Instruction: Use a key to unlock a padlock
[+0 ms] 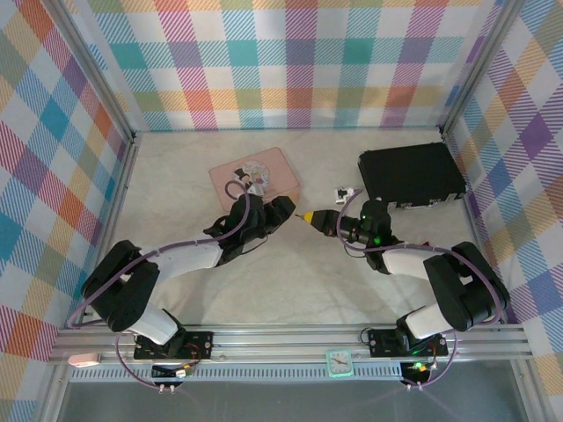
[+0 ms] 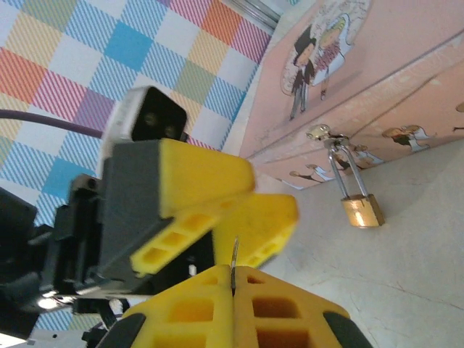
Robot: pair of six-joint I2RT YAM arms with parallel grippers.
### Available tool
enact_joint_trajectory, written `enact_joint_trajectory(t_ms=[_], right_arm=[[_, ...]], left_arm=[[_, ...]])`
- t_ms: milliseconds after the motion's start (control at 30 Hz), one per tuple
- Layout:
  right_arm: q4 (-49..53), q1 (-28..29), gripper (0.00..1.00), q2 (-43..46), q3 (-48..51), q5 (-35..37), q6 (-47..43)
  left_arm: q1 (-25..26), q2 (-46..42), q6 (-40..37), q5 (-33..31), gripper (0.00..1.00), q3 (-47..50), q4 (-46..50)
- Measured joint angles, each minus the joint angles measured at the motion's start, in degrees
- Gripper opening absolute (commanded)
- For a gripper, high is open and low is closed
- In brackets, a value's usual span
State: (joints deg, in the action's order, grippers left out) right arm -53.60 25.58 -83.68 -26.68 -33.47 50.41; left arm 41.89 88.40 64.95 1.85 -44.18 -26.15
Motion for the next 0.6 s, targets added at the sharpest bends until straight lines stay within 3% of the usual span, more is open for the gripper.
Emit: enact_joint_trajectory(t_ms=[200, 300, 433, 500, 533, 600], right_arm=[[-2.8, 0.2, 0.0, -0.5, 0.0, 0.5, 1.5], [-4.6, 0.4, 0.0, -1.5, 0.0, 0.5, 2.3], [-6.6, 0.4, 0.0, -2.9, 0.0, 0.5, 3.4], [-7.2, 0.3, 0.0, -3.0, 0.0, 0.7, 3.8], [-7.2, 0.3, 0.02, -3.0, 0.0, 0.7, 4.0], [-7.1, 0.3, 0.25, -3.0, 0.0, 0.8, 4.1]], left_arm=[[0.5, 2.7, 2.6, 0.1, 0.38, -1.7, -4.0], [0.5, 3.0, 3.3, 0.1, 0.26, -2.5, -5.6], [0.5, 3.0, 3.5, -0.5, 0.0, -2.6, -6.7], [0.5, 3.0, 3.8, -1.0, 0.0, -2.6, -7.1], [0.5, 3.0, 3.9, -1.1, 0.0, -2.6, -7.3], [0.5, 3.0, 3.6, -1.3, 0.0, -2.6, -7.3]])
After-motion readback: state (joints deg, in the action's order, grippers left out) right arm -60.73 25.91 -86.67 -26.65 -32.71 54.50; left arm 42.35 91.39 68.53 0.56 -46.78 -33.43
